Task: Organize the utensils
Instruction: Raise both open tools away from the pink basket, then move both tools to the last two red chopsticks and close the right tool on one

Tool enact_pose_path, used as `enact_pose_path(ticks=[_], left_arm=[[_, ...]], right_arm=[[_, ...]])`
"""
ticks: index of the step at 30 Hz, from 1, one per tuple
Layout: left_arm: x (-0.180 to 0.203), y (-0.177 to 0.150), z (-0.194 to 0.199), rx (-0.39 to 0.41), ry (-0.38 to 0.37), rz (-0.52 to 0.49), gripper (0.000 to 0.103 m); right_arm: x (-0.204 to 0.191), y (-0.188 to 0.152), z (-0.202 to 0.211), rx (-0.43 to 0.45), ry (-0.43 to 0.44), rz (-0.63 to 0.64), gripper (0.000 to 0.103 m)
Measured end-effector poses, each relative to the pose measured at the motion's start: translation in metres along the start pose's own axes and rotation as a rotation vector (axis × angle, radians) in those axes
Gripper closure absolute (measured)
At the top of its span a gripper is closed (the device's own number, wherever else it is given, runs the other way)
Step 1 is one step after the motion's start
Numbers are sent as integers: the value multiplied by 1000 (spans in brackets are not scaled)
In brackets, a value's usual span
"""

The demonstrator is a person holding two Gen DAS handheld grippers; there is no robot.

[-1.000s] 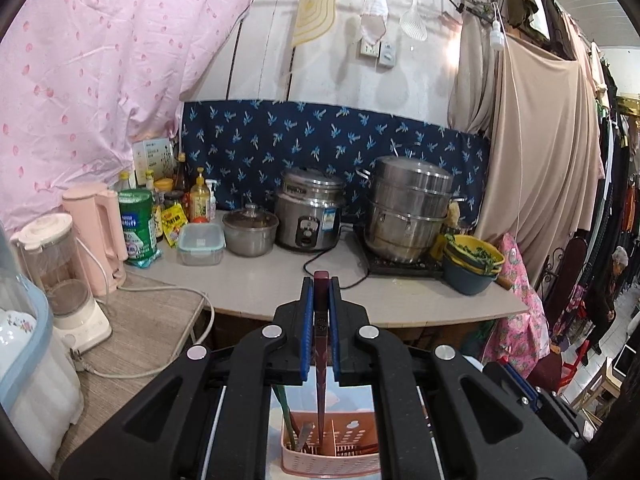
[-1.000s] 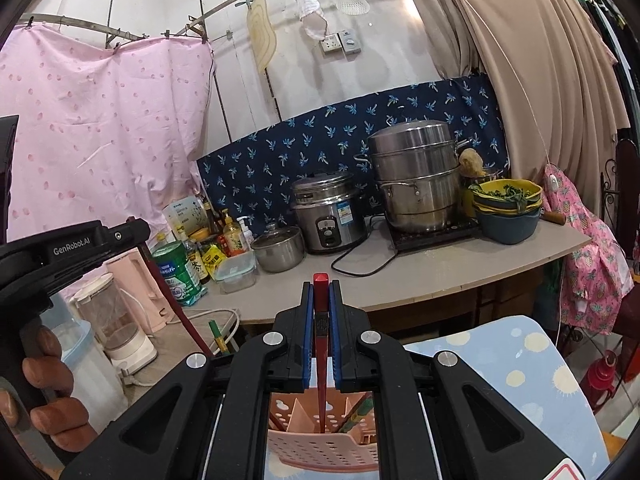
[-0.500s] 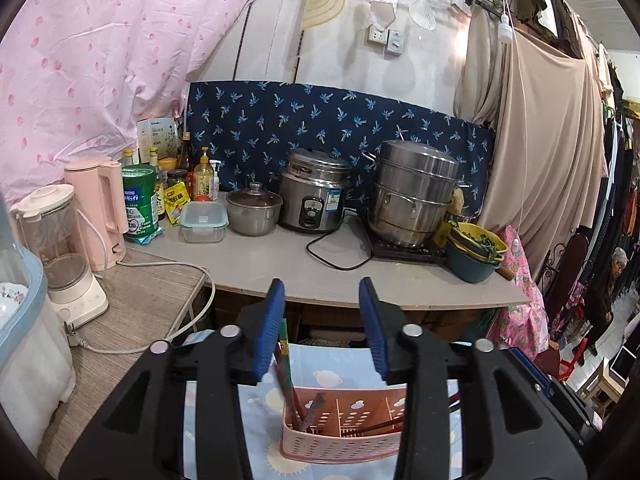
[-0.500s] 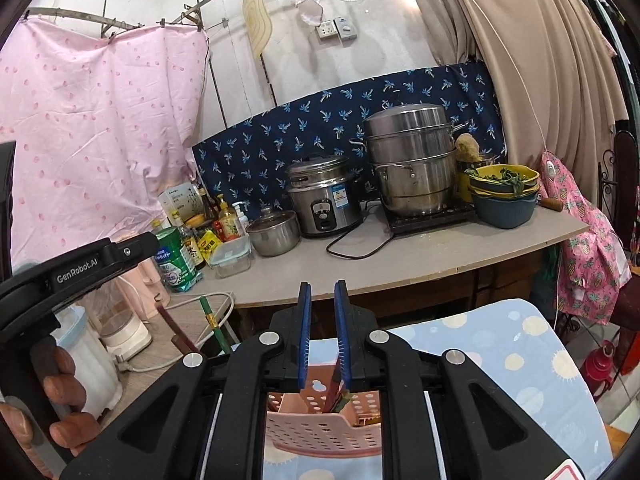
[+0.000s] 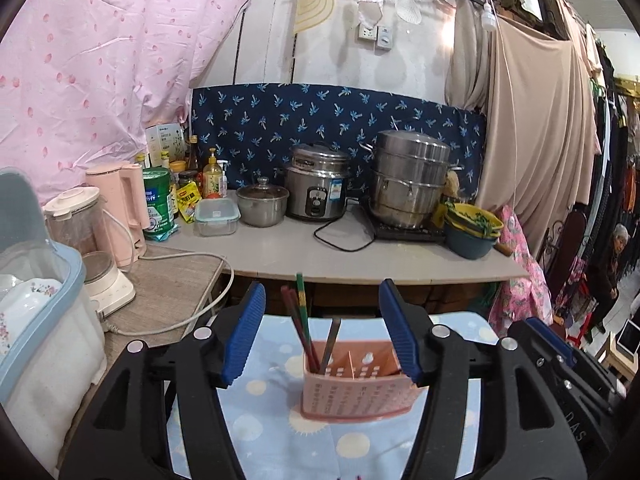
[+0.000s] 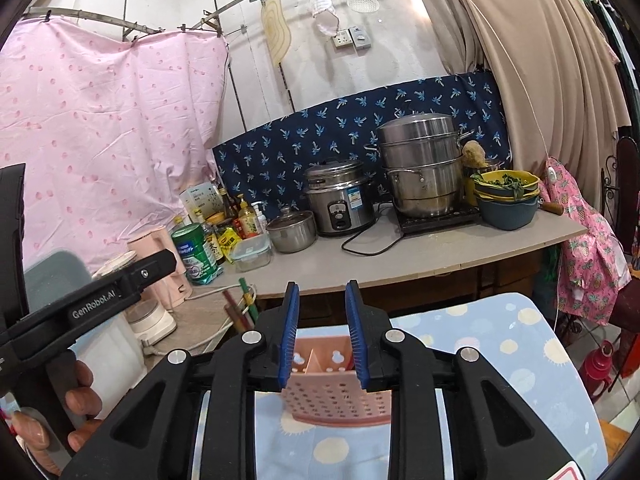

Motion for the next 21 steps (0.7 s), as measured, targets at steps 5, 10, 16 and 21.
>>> enact_pose_path(ticks=[5,10,16,21], left_arm=[[3,-30,20,-46,-9,-20,47],[5,-72,36,-107,-10,-28,47],[14,-133,51,-197,0,-50,47],[25,-178,60,-267,4,-66,47]], right_arm=[[0,-24,26,-35,-1,16,79],[5,-63,54,-90,-16,38,79],[20,-116,83,-182,-40,41,79],[33,-158,101,-253,-65,20,79]])
Point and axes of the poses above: each gripper's, at about its wrist camera, not at the fingertips, and z roughly against the way its jaws point, x to its right, y to its top, the point moved 3 cm from there along -z, roughly the way its jaws point, and after that the axes turned 12 degrees about -z, right-handed, at the moved point
